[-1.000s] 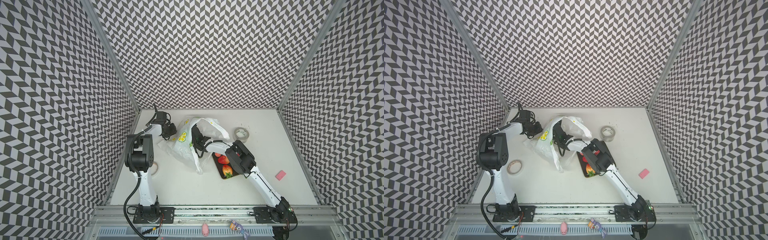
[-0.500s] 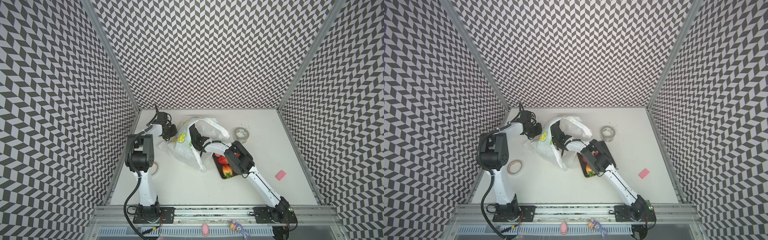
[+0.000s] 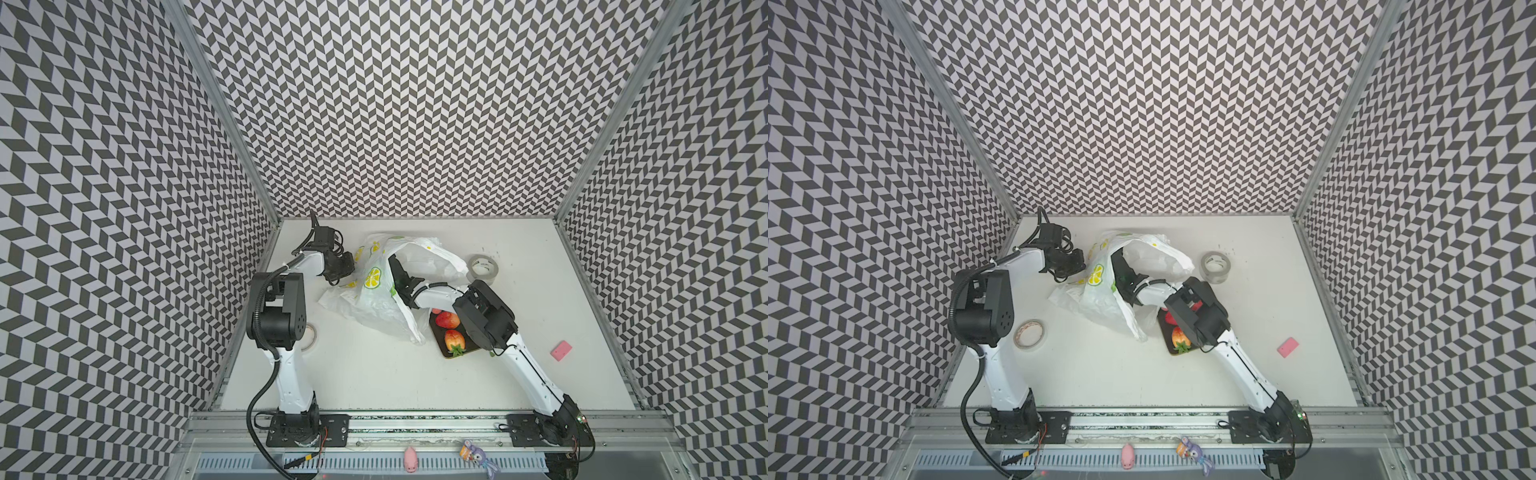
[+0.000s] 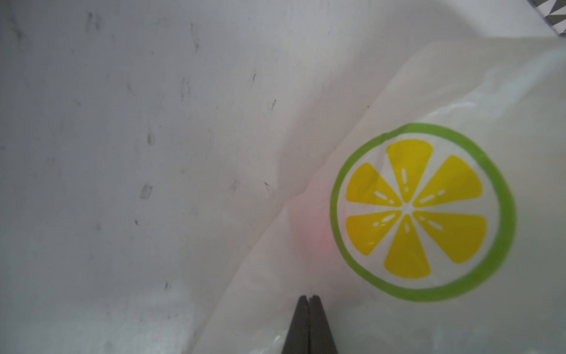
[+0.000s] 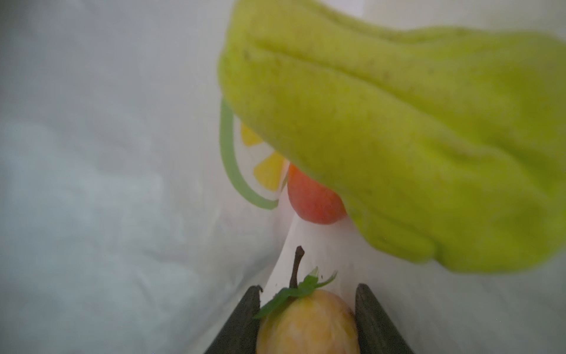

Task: Take the fake fruits out of the plastic bag
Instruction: 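Close the right gripper on the yellow-red peach inside the bag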

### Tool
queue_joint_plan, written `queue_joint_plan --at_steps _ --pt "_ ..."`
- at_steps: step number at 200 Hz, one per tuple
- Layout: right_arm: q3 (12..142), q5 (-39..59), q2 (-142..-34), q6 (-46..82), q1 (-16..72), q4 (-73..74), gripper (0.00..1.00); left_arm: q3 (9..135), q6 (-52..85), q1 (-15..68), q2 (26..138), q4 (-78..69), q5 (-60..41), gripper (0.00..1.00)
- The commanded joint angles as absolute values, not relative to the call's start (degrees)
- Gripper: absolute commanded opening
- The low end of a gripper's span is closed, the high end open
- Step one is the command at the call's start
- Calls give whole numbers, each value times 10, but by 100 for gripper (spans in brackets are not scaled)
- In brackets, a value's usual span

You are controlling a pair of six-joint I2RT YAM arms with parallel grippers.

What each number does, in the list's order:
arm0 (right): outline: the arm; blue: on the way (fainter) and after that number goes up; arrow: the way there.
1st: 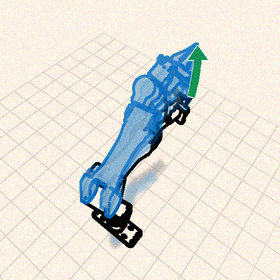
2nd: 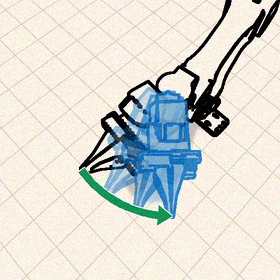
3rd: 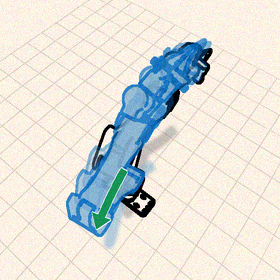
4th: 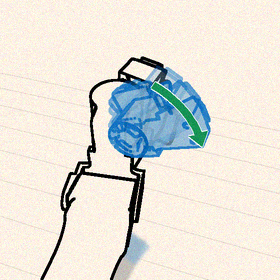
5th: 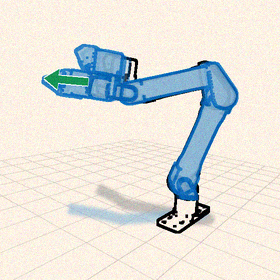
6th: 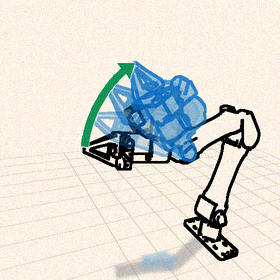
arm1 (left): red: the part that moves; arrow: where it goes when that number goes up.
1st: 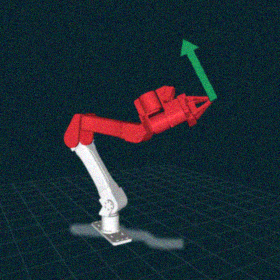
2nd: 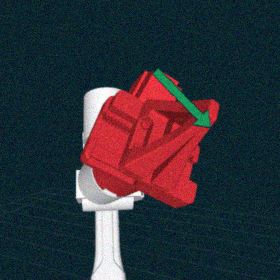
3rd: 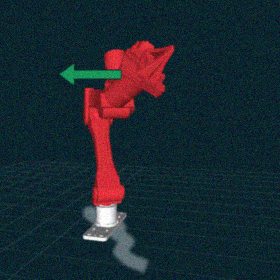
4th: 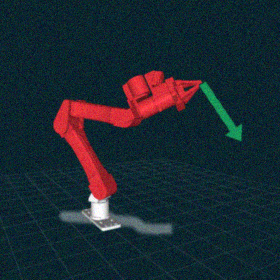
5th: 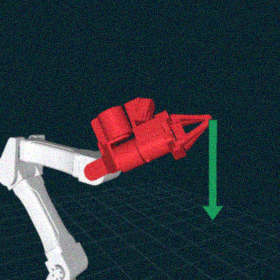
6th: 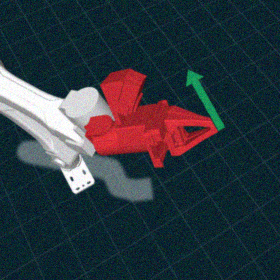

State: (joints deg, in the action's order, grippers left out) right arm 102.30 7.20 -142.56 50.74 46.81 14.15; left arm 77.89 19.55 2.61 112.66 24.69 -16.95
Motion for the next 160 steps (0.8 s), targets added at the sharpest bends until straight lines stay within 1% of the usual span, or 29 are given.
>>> queue_joint_plan --at_steps 1,57,95,117,123,131,146,160 --pt "985 65 -1363 526 468 174 19 774 192 25 1104 229 -140 0" --pt "884 58 -1286 577 457 179 19 777 169 23 1105 222 -97 0" --pt "810 38 -1220 581 450 183 18 801 157 20 1110 221 -94 0" --pt "791 29 -1200 578 446 179 19 816 170 17 1091 228 -73 0" --pt "790 28 -1199 577 446 178 19 817 179 17 1083 233 -63 6" --pt "788 27 -1198 574 446 175 19 812 199 13 1064 237 -53 17" --pt "789 27 -1198 570 446 171 19 770 266 7 1013 231 -38 41" --pt "790 28 -1201 567 445 166 19 714 329 4 948 216 -14 59"
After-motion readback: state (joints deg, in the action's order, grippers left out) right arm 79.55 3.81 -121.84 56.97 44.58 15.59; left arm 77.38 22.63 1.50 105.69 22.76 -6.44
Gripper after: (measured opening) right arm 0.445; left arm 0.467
